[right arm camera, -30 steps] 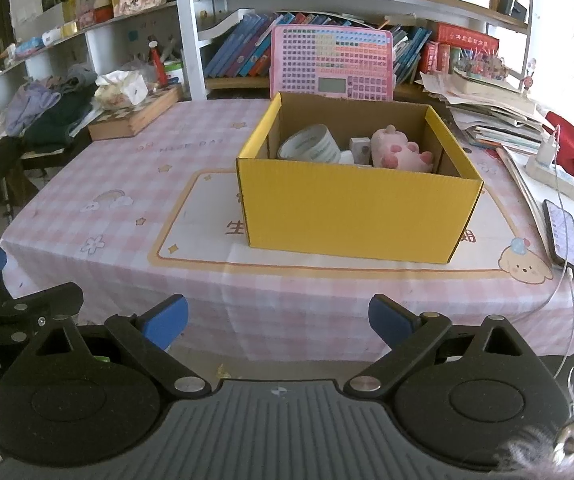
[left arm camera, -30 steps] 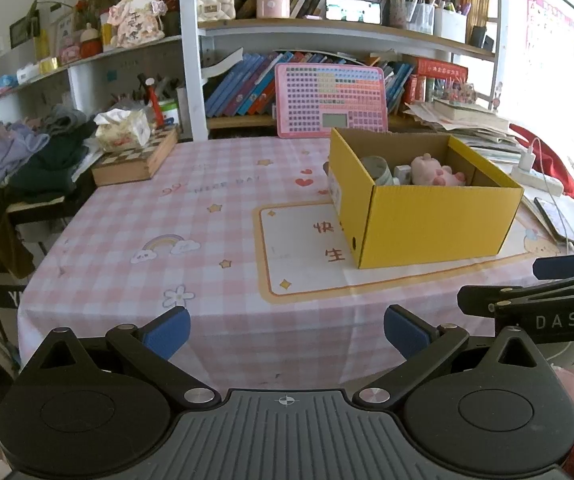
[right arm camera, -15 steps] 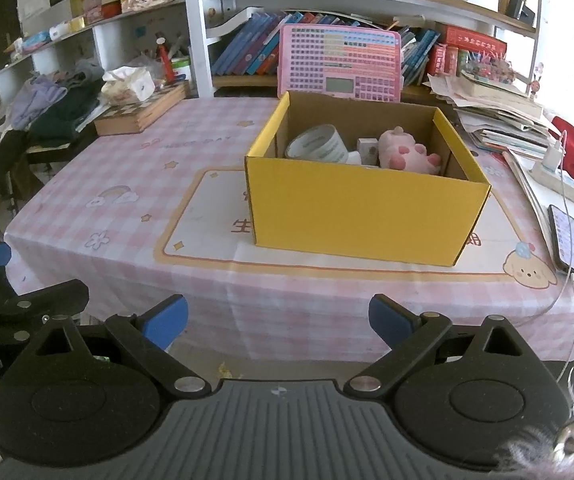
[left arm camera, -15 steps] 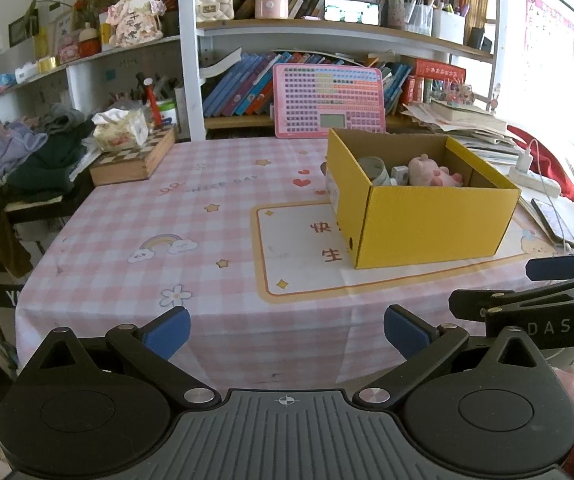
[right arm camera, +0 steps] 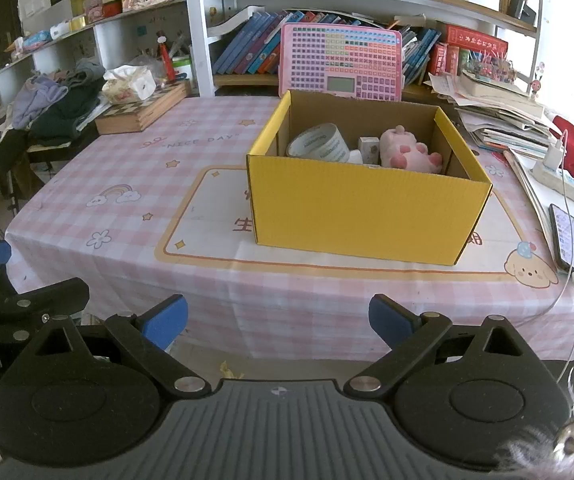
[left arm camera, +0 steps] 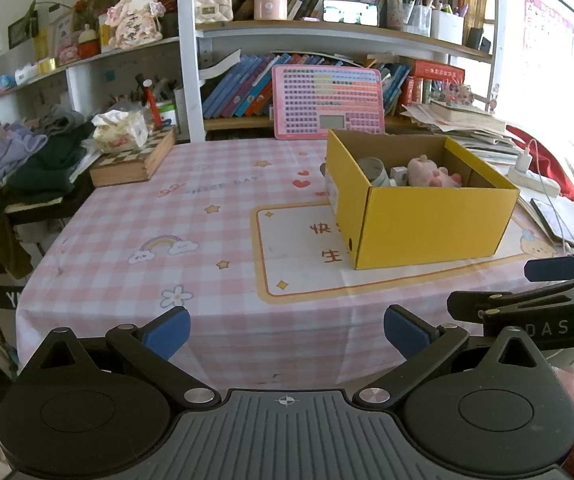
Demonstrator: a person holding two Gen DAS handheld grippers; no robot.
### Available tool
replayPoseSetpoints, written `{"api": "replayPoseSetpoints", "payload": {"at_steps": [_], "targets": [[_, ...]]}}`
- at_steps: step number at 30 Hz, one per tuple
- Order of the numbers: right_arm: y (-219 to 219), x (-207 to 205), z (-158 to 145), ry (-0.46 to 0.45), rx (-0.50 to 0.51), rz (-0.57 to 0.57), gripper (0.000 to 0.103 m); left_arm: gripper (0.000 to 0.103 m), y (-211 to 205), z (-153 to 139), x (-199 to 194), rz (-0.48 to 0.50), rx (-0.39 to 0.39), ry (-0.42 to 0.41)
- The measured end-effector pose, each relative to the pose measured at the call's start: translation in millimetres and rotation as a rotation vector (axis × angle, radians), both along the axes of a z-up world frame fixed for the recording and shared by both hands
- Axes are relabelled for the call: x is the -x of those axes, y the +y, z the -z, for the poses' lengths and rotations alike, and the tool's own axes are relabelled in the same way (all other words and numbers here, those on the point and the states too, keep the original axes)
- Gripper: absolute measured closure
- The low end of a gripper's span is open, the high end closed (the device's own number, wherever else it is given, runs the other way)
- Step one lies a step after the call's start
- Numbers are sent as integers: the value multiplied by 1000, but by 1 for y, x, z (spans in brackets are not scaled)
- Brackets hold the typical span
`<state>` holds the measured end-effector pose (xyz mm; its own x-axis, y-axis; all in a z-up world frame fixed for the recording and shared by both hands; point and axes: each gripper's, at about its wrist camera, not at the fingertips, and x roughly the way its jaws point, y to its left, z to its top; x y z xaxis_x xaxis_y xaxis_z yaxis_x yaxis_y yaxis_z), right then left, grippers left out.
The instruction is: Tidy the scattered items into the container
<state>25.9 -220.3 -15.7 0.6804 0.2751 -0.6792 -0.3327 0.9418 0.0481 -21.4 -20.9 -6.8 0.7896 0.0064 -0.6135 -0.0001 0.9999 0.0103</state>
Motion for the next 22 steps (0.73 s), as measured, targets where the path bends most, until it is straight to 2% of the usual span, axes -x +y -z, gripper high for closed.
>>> {"api": "replayPoseSetpoints", "payload": {"at_steps": [22], "targets": [[-2,-1,4,12,-1,1,5,0,-1,1,2,-7,29,-16]]}}
